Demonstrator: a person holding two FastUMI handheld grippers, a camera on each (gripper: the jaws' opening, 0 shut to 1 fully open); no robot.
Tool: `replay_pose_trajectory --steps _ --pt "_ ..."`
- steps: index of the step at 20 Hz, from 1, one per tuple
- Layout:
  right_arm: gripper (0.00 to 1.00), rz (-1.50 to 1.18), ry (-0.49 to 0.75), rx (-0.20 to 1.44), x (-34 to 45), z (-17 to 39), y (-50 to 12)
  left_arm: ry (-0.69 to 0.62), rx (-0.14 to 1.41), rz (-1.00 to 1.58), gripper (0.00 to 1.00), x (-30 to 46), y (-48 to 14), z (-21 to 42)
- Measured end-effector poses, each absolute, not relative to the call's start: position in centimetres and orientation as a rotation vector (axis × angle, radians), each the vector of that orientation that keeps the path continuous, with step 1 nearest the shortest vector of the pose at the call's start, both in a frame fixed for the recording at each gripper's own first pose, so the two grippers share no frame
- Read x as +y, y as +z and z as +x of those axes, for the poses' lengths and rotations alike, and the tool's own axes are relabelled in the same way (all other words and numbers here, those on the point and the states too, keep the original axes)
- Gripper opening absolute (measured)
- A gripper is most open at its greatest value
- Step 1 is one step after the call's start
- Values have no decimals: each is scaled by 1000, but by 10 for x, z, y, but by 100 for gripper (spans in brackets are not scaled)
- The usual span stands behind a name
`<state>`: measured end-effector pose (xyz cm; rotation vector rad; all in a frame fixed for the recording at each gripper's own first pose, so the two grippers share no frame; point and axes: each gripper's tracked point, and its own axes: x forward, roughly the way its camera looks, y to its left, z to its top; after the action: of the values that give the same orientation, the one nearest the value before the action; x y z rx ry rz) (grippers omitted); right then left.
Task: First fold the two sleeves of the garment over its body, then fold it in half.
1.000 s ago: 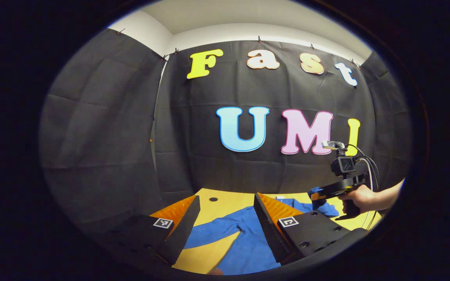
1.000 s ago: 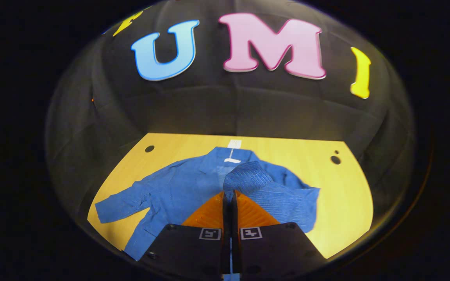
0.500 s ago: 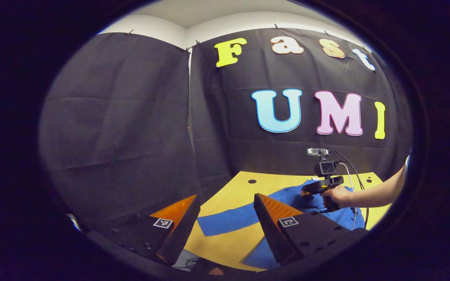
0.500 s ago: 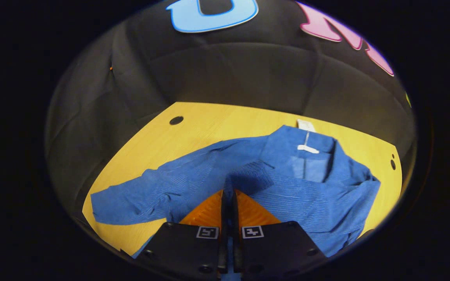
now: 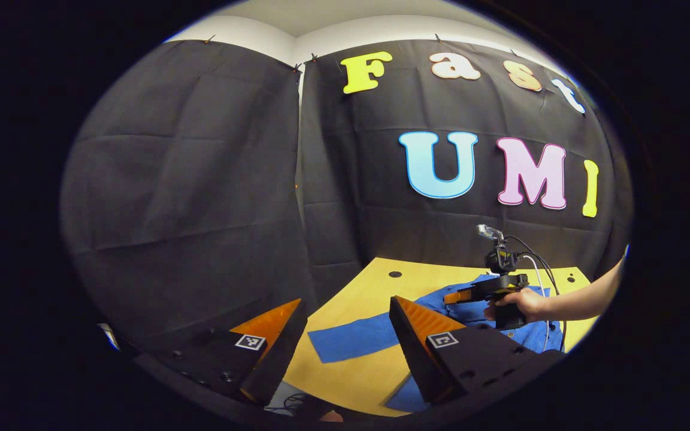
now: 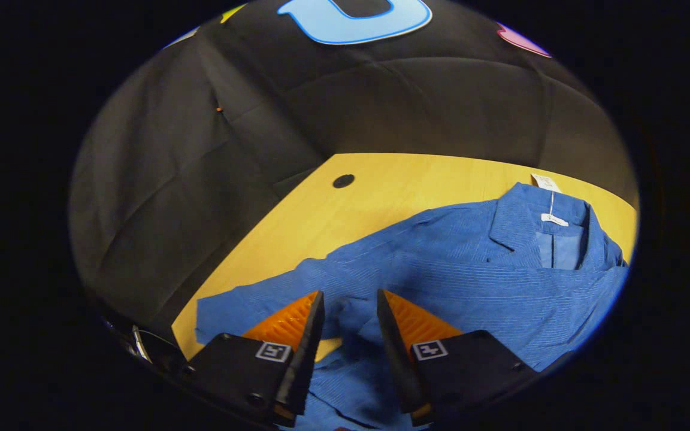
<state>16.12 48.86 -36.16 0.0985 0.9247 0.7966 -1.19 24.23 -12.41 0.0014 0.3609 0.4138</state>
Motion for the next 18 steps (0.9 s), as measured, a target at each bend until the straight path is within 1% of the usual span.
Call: replay_pose_trajectory --steps 3,4,7,8,9,10,11,12,14,15,16,17,18 --pt "80 37 731 779 446 169 -315 382 342 7 81 252 -133 7" --pt "70 9 715 730 427 166 -295 373 346 7 81 257 -140 14" --pt "69 -27 676 566 373 143 -224 355 342 -16 80 271 -154 37" --pt "78 -31 654 517 354 133 -199 357 338 -21 81 277 -158 45" --pt "78 -41 631 463 334 122 -173 361 343 -26 81 283 -164 52" --pt "80 -53 588 408 313 115 -149 366 347 -29 81 289 -171 56" --pt "73 -52 542 355 294 110 -125 371 346 -30 81 294 -176 60" --pt "82 -37 492 309 278 103 -102 372 343 -27 82 299 -181 62" --pt "83 5 402 201 254 91 -60 368 332 -3 81 307 -192 68" --pt "75 22 365 173 244 85 -45 368 331 17 81 313 -198 71" --pt "87 32 329 163 233 78 -37 370 342 34 81 317 -208 74" --pt "91 38 296 157 222 74 -32 373 364 43 81 322 -218 75" --pt "92 41 272 154 214 71 -27 369 386 41 81 326 -228 76"
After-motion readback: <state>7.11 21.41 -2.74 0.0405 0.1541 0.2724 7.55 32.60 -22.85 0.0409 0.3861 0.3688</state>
